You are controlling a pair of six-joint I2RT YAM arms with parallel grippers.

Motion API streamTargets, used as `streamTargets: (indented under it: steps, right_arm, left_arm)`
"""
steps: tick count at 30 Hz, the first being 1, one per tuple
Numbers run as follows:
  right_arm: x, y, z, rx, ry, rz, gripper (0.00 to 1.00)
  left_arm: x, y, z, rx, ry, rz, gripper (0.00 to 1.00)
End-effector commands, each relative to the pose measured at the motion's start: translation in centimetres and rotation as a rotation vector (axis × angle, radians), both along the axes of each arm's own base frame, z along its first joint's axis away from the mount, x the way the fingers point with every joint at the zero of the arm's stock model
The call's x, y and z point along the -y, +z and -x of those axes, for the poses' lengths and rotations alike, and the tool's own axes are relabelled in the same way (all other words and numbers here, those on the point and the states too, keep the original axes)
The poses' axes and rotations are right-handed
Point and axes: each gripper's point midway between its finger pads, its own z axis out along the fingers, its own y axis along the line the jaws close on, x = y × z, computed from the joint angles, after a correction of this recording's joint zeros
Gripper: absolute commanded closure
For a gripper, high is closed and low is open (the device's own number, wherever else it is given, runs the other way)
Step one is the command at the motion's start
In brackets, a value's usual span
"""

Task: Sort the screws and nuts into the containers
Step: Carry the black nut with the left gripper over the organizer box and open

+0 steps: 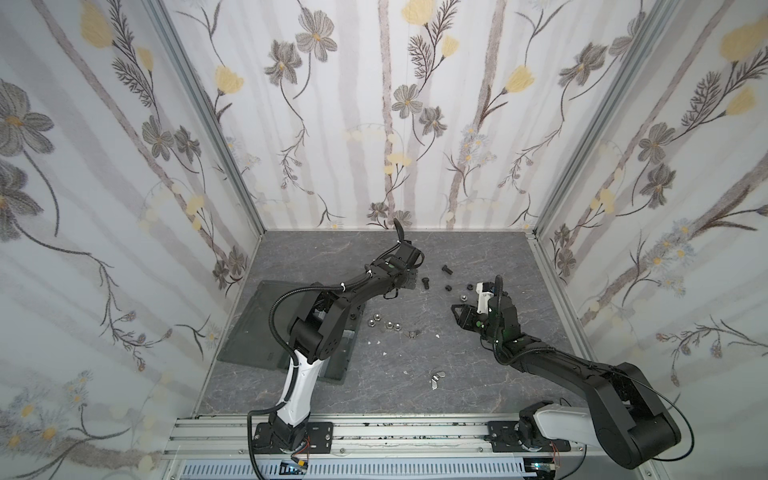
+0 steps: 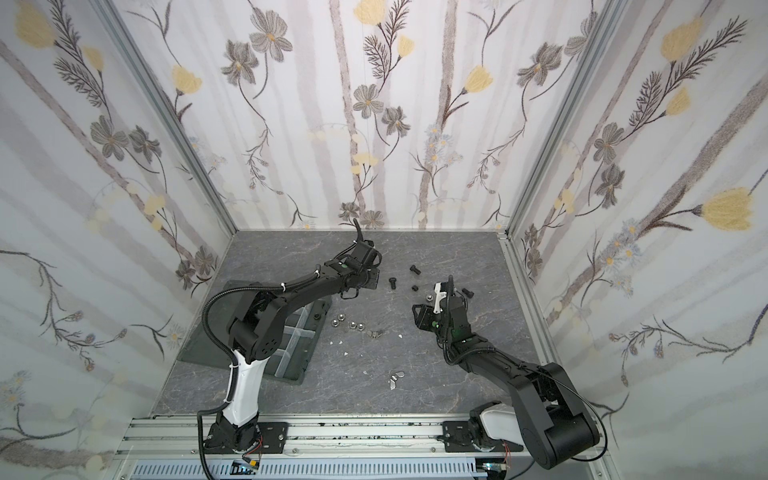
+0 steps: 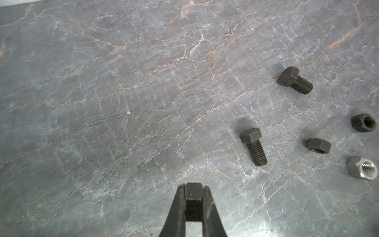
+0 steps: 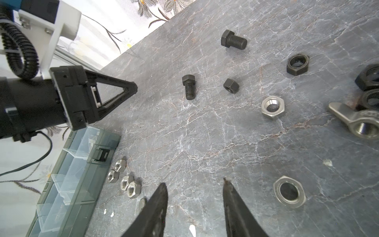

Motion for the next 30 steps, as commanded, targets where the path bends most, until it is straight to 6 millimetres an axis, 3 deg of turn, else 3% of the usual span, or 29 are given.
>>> streamTargets:
  steps: [1, 10, 22, 30]
  right_arm:
    - [-0.2, 1.2, -0.5, 0.045, -0.004, -0.008, 0.54]
    - [-0.5, 1.3, -0.4, 0.047, 0.007, -0.01, 0.54]
    - [-0.8, 1.4, -0.1, 0.05, 0.013, -0.006, 0.54]
    - [-1.1, 1.1, -0.1, 0.041, 0.023, 0.0, 0.54]
  left_arm:
    - [-1.2, 1.2, 0.5, 0.031, 0.048, 0.019, 0.99]
    - [-5.1, 3.0, 3.9, 0.06, 0.118, 0.032, 1.0]
    - [-12.6, 1.6, 9.0, 0.037, 0.237, 0.001, 0.99]
    - [-15.8, 1.0, 10.3, 0.014, 0.288, 0.006, 0.97]
